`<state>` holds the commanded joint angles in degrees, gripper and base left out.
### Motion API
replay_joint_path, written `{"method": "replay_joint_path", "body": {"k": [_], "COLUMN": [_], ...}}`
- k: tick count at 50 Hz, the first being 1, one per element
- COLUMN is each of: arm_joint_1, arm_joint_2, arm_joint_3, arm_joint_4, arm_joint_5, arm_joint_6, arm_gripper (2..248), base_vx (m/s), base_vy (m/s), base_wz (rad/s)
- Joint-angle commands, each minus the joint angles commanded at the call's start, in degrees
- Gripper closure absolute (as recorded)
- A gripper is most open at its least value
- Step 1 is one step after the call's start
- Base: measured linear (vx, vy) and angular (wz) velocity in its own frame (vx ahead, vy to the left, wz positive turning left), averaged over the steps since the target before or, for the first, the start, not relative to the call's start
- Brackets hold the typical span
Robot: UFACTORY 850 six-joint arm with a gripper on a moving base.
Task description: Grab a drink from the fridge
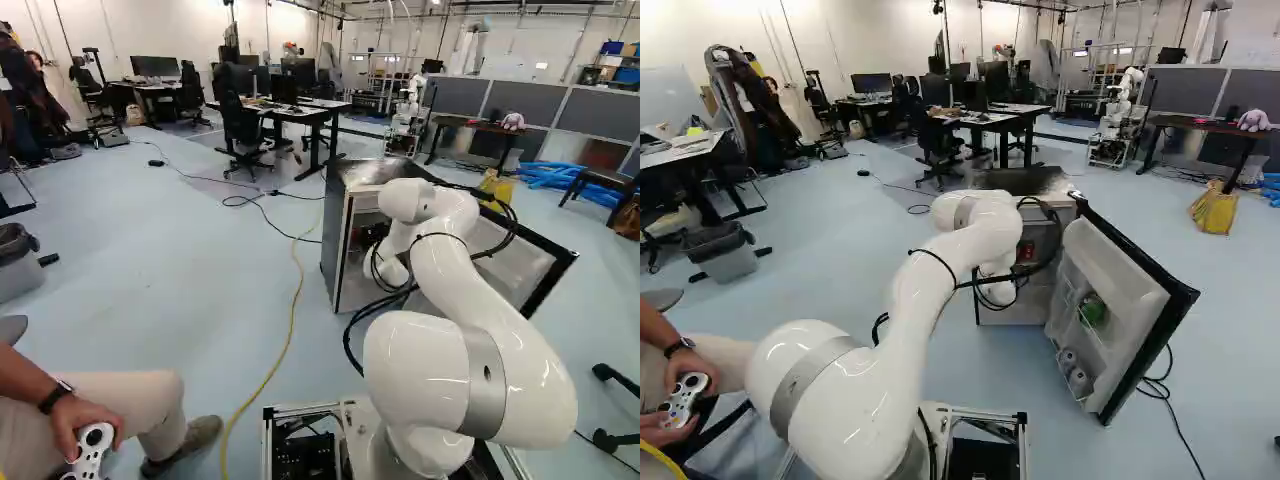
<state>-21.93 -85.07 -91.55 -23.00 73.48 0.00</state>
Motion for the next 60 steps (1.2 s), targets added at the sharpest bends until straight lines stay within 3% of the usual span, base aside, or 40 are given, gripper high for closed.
{"method": "replay_joint_path", "body": {"k": [22,60], "arm_joint_1": [-0.43,-1.37], "arm_joint_2": [2.34,12.96], "arm_joint_3": [4.09,16.65], "arm_joint_4": [0.0,0.0], "arm_joint_5": [0.0,0.0], "arm_joint_6": [0.0,0.0], "arm_gripper": [163,163], "base_vx": [0.0,0.0], "base_vy": [0.0,0.0], "base_wz": [0.0,0.0]}}
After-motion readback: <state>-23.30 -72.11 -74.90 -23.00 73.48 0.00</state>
